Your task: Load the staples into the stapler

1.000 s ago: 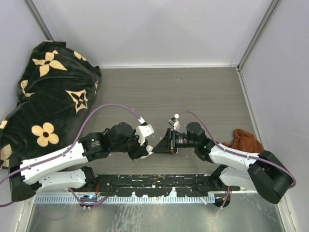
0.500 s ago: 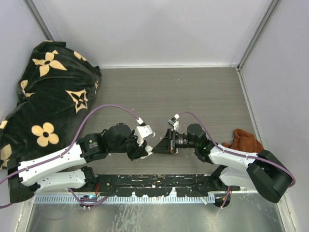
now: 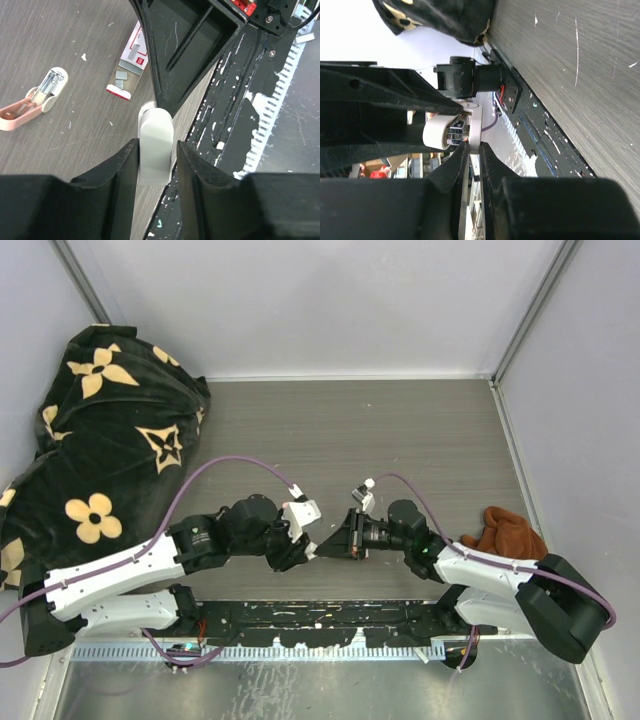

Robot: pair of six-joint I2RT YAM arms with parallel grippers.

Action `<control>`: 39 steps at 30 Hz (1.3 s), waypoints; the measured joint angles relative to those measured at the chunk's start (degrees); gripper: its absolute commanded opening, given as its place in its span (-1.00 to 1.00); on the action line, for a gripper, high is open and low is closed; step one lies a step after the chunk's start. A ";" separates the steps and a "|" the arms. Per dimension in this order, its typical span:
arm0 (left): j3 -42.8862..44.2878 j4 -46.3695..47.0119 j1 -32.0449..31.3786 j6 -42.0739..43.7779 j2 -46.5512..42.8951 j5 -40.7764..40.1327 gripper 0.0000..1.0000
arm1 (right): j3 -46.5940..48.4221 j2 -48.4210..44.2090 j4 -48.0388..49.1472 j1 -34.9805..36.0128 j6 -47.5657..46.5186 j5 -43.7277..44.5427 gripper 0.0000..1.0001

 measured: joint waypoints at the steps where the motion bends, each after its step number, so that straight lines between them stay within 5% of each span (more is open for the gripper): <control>1: 0.00 0.26 0.00 0.04 0.02 -0.22 0.23 | -0.22 -0.37 -0.02 0.09 -0.17 0.98 -0.99; 3: 0.04 0.31 -0.02 0.22 0.02 -0.59 0.57 | -0.28 -0.59 0.35 0.15 -0.66 2.93 -0.99; 9: 0.15 0.63 -0.07 -1.55 -0.15 -2.95 0.99 | 0.35 1.90 0.13 0.20 -4.57 7.80 -0.99; 16: 0.31 3.89 -0.11 -9.86 -3.19 -12.44 0.96 | 4.17 9.46 -1.22 0.50 -11.06 13.22 -0.99; 22: 2.08 1.01 1.22 -25.00 -0.94 -23.98 0.96 | 4.55 10.08 -1.84 4.20 -16.04 22.64 -0.99; 28: -1.81 1.16 5.97 -36.35 -0.20 -24.94 0.96 | 5.01 10.49 -2.27 6.99 -19.34 30.12 -0.99; 39: -2.69 4.63 9.94 -40.81 9.40 -19.85 0.97 | 7.26 13.03 -4.96 9.94 -22.49 36.26 -0.99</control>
